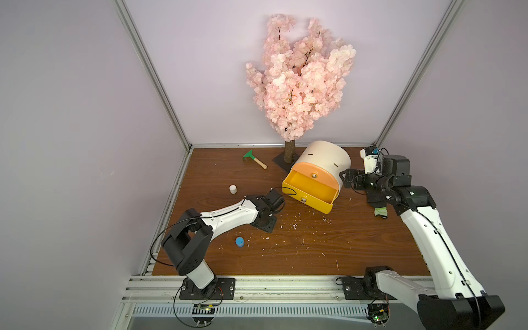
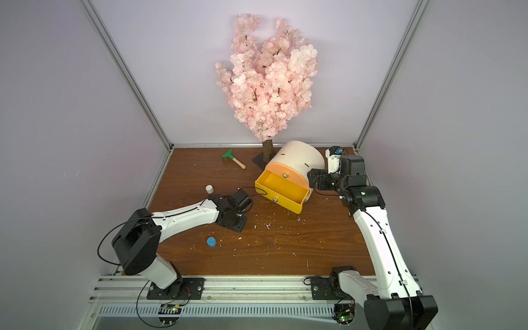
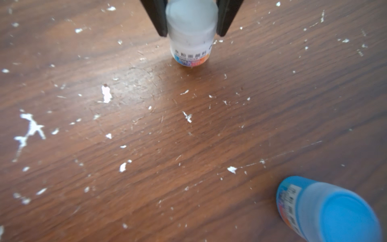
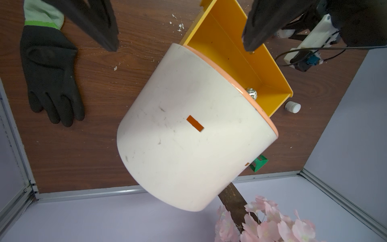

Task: Put the paint cans in the drawer according to color
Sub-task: Pick up the paint can at the center of the board, then place the paint can in the drawer.

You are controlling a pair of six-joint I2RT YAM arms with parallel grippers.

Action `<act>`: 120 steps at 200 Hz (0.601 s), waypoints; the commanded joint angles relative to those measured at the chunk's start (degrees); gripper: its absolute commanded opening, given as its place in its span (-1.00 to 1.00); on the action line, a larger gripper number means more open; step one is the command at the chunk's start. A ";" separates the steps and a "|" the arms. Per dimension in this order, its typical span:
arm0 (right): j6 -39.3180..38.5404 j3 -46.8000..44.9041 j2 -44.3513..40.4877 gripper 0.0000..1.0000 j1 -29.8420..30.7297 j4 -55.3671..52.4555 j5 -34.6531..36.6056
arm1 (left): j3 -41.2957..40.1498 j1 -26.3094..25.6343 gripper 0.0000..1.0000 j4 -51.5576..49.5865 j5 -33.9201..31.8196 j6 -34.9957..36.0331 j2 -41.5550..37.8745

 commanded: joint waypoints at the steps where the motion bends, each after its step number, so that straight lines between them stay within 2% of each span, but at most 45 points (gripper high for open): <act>1: -0.34 0.21 -1.57 0.98 0.25 1.09 0.47 | 5.60 -0.44 -0.50 -3.28 -1.17 -0.08 -4.40; 42: 1.20 -3.77 -2.95 0.98 0.32 2.39 -2.34 | 18.39 -0.44 -0.50 -4.42 -1.73 2.45 -5.49; 82: 1.33 -5.24 -4.11 0.98 0.82 1.44 -1.59 | 36.04 0.33 -0.51 -4.96 -2.28 6.91 3.30; 120: 1.20 -5.68 -4.82 0.98 1.02 1.13 -0.47 | 49.04 0.54 -0.54 -6.68 -0.26 9.45 13.62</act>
